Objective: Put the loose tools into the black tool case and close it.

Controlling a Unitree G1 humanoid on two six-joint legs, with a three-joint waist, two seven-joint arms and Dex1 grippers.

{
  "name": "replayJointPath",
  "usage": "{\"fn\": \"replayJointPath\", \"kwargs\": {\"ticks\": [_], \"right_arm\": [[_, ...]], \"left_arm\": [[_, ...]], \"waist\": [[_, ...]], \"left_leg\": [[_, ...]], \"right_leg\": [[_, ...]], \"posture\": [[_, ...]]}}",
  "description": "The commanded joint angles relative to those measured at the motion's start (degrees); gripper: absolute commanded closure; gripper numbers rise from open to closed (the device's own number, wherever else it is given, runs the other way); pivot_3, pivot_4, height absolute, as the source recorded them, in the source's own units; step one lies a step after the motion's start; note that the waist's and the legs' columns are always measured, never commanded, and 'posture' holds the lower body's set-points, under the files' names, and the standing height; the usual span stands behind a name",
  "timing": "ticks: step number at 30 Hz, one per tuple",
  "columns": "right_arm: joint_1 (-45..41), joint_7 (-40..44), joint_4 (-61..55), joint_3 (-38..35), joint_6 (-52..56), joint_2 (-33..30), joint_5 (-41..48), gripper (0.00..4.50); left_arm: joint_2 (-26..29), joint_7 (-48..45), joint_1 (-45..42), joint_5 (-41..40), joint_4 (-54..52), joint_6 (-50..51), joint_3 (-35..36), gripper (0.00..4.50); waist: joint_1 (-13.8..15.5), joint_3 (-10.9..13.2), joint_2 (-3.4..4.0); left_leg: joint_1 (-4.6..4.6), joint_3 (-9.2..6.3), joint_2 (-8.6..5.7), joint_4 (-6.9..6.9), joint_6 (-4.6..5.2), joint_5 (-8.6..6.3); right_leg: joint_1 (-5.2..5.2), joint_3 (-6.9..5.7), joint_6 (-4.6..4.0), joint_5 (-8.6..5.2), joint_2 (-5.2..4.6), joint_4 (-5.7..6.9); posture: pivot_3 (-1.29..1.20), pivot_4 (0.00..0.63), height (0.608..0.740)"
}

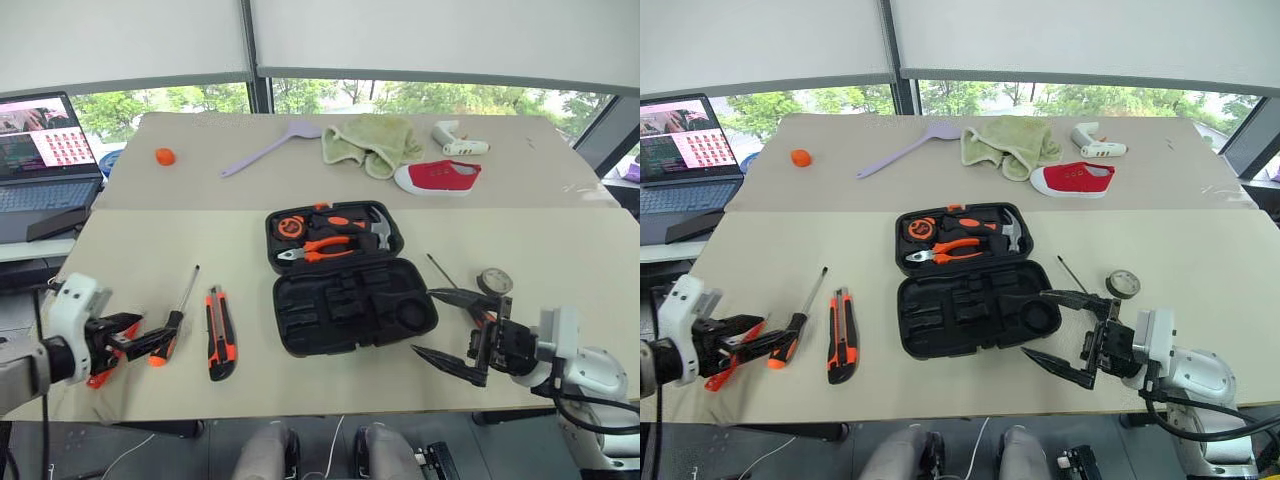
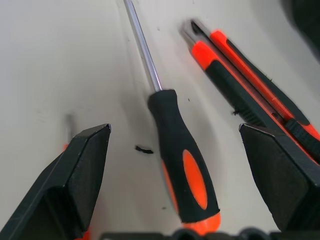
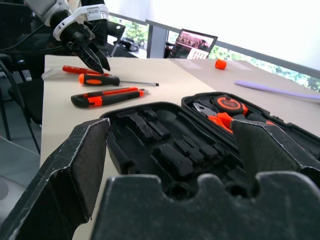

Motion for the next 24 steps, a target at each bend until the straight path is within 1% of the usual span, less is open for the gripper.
{"fn": "replayJointPath", "kwargs": {"ticks": [1, 2, 5, 6, 8, 9, 10, 14, 15, 17, 18, 20, 21, 22, 23, 24], "right_arm": [[0.34, -0.56, -1.35, -1.92, -1.36, 0.02, 0.29, 0.0], [0.41, -0.62, -1.42, -2.04, -1.35, 0.0, 0.26, 0.0], [0.56, -0.66, -1.5, -2.35, -1.19, -0.18, 0.3, 0.0], [0.54, -0.7, -1.49, -2.41, -1.12, -0.23, 0.28, 0.0], [0.4, -0.81, -1.43, -2.51, -1.04, -0.29, 0.19, 0.0], [0.4, -0.98, -1.38, -2.79, -0.95, -0.43, 0.14, 0.0], [0.51, -1.18, -1.41, -3.12, -0.88, -0.56, 0.12, 0.0], [1.17, -2.64, -2.3, -4.63, -0.93, -0.73, -0.17, 0.0], [1.09, -3.31, -2.54, -5.34, -0.72, -0.83, -0.11, 0.0], [0.79, -4.21, -2.75, -6.0, -0.37, -1.02, -0.14, 0.0], [0.55, -4.23, -2.09, -6.69, -0.45, -1.55, -0.32, 0.0], [-0.35, -4.44, -0.35, -8.91, -0.08, -3.27, -0.37, 0.0], [-0.7, -4.61, 0.17, -9.79, 0.24, -4.03, -0.28, 0.0], [-0.71, -4.69, 0.29, -10.46, 0.86, -4.84, 0.05, 0.0], [-0.75, -4.74, 0.29, -10.71, 1.35, -5.39, 0.14, 0.0], [-0.74, -4.76, 0.28, -10.82, 1.64, -5.76, 0.2, 0.0]], "left_arm": [[-0.21, 2.22, -0.32, 2.27, -2.0, 2.04, -1.5, 0.6], [-0.25, 2.47, -0.41, 2.82, -2.13, 2.12, -1.62, 0.84], [0.22, 0.63, 0.13, 4.96, -2.27, -0.13, -2.19, 1.87], [-0.09, 0.31, 0.08, 5.66, -2.15, -1.06, -2.12, 2.35], [-1.04, -0.35, -0.7, 6.63, -1.63, -3.35, -1.73, 3.07], [-1.54, -1.84, -2.11, 7.43, -1.1, -7.12, -1.03, 3.42], [-1.82, -4.47, -3.23, 8.37, -0.83, -11.99, -0.41, 3.63], [0.96, -7.64, -4.65, 10.98, 1.05, -15.29, 2.93, 3.64], [1.09, -8.22, -6.32, 11.12, 1.21, -16.59, 2.83, 3.64], [1.13, -10.03, -8.92, 11.29, 1.32, -18.91, 1.37, 3.64], [0.94, -13.16, -12.39, 11.88, 0.42, -22.08, -2.99, 3.64], [-0.09, -20.66, -23.04, 15.45, -0.5, -27.29, -16.17, 3.64], [-0.73, -23.33, -28.01, 18.32, 0.1, -28.78, -22.23, 3.64], [-1.58, -24.96, -33.06, 21.76, 1.51, -28.14, -28.4, 3.64], [-2.97, -25.99, -37.18, 25.09, 3.56, -28.85, -33.15, 3.64], [-3.92, -26.6, -39.9, 27.21, 5.09, -29.4, -36.19, 3.64]], "waist": [[0.05, 0.0, 0.0], [0.08, 0.0, 0.01], [0.11, 0.02, 0.06], [0.11, 0.02, 0.06], [0.11, 0.02, 0.06], [0.12, 0.03, 0.07], [0.22, 0.04, 0.08], [0.39, 0.05, 0.04], [0.32, 0.06, 0.06], [0.32, 0.07, 0.08], [0.35, 0.07, 0.08], [1.11, 0.11, 0.15], [1.91, 0.14, 0.2], [2.04, 0.13, 0.19], [2.2, 0.11, 0.17], [2.13, 0.1, 0.16]], "left_leg": [[0.0, 0.01, 0.0, 0.0, 0.0, 0.0], [0.03, 0.0, 0.01, 0.0, -0.01, 0.0], [0.08, 0.01, 0.0, -0.01, -0.04, 0.0], [0.09, 0.01, 0.0, -0.01, -0.05, -0.01], [0.09, 0.01, 0.0, -0.01, -0.06, -0.02], [0.08, 0.0, 0.0, -0.01, -0.07, -0.02], [0.08, 0.0, 0.0, -0.01, -0.07, -0.02], [0.05, -0.03, -0.01, 0.0, -0.11, -0.01], [0.0, -0.02, -0.01, -0.01, -0.1, -0.01], [-0.04, -0.02, -0.02, 0.0, -0.1, -0.01], [-0.03, -0.02, -0.02, 0.0, -0.1, -0.01], [-0.04, -0.01, -0.09, 0.03, -0.1, 0.0], [-0.03, -0.01, -0.15, 0.06, -0.09, 0.0], [-0.05, 0.04, -0.2, 0.12, -0.04, 0.03], [-0.08, 0.12, -0.22, 0.12, -0.01, 0.04], [-0.09, 0.18, -0.24, 0.13, 0.03, 0.04]], "right_leg": [[-0.01, 0.01, 0.0, 0.0, 0.0, 0.0], [0.0, 0.0, -0.01, 0.0, 0.0, 0.01], [0.02, 0.02, -0.03, -0.01, -0.03, 0.03], [0.02, 0.03, -0.04, -0.01, -0.03, 0.02], [0.0, 0.03, -0.05, -0.02, -0.06, 0.03], [-0.01, 0.03, -0.06, -0.02, -0.06, 0.03], [-0.01, 0.03, -0.06, -0.02, -0.08, 0.03], [-0.12, 0.0, -0.08, -0.01, -0.2, 0.0], [-0.07, 0.01, -0.08, -0.01, -0.36, 0.01], [-0.09, -0.03, -0.08, -0.01, -0.37, 0.04], [-0.08, -0.05, -0.07, -0.01, -0.28, 0.05], [-0.03, -0.09, -0.06, -0.01, -0.22, 0.05], [-0.02, -0.16, -0.03, 0.01, -0.23, 0.03], [-0.04, -0.19, 0.07, 0.08, -0.21, -0.06], [0.01, -0.14, 0.1, 0.13, -0.21, -0.08], [0.1, -0.07, 0.15, 0.16, -0.17, -0.08]], "posture": [[0.0, 0.15, 0.74], [0.0, 0.15, 0.74], [0.0, 0.15, 0.74], [0.0, 0.15, 0.74], [0.0, 0.15, 0.74], [0.0, 0.15, 0.74], [0.0, 0.15, 0.74], [0.0, 0.15, 0.74], [0.0, 0.15, 0.74], [0.0, 0.15, 0.74], [0.0, 0.15, 0.74], [0.0, 0.15, 0.74], [0.0, 0.15, 0.74], [0.0, 0.15, 0.74], [0.0, 0.15, 0.74], [0.0, 0.15, 0.74]]}}
